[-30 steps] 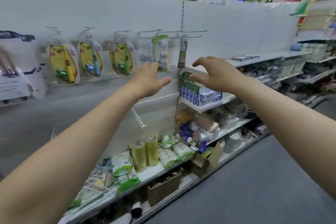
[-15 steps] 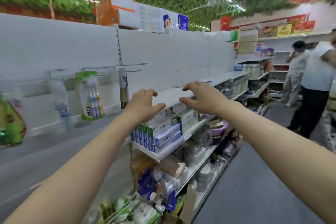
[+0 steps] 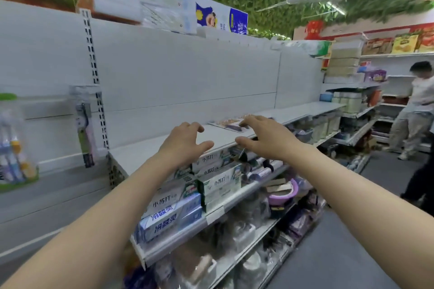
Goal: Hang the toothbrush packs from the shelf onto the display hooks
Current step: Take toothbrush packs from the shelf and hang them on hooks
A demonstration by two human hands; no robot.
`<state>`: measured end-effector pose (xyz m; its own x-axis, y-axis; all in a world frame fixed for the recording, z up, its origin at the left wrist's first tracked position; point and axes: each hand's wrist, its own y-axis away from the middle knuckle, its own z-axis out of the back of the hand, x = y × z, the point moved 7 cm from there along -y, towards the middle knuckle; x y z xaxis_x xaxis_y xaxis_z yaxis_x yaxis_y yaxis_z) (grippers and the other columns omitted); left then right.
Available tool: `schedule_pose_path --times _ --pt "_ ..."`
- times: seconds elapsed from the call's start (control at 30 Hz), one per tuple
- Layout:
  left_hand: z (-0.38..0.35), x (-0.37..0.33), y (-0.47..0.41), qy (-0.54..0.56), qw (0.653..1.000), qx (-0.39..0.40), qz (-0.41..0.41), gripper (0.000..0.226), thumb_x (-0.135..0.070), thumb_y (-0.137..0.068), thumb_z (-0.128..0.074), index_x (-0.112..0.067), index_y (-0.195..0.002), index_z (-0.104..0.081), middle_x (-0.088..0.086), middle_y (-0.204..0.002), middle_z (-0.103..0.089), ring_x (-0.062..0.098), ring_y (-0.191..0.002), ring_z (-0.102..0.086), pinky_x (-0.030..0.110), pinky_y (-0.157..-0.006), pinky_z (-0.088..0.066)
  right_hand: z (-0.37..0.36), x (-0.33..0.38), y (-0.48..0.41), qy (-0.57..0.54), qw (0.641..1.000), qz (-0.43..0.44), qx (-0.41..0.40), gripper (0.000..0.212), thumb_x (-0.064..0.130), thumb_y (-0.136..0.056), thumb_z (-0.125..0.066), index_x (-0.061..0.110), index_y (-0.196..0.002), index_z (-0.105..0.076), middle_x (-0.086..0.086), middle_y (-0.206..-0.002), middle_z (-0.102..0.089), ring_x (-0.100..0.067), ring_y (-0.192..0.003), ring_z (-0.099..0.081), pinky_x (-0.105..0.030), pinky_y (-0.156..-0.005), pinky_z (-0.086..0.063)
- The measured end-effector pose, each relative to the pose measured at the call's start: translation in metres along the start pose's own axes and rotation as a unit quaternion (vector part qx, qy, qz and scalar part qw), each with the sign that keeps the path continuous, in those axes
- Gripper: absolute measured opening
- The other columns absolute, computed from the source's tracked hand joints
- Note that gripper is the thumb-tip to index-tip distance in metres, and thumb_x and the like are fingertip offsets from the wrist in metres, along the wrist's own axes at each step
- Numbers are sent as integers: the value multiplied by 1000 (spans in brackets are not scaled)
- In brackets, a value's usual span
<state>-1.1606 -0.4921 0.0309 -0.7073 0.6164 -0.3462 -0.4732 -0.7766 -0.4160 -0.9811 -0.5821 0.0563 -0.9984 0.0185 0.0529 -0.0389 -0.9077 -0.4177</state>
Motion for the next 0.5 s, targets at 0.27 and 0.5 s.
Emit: schedule_pose_path --times 0.27,0.5 --pt "-63 -50 -99 -17 998 -21 52 55 -51 -90 -61 -21 -135 -51 4 -136 -52 22 -125 -49 39 -105 -42 -19 -121 -80 -50 997 66 -5 57 54 -95 -55 23 -142 -48 -2 -141 -53 -21 -125 -52 -37 -98 -45" --pt "-108 -59 -182 -54 995 -26 75 51 -50 -90 -63 -24 -133 -51 1 -133 -53 19 -123 -49 36 -102 -42 -59 -189 -153 -71 988 132 -21 58 55 -94 -55 28 -144 -44 1 -144 -49 -18 -127 -49 -32 -93 -41"
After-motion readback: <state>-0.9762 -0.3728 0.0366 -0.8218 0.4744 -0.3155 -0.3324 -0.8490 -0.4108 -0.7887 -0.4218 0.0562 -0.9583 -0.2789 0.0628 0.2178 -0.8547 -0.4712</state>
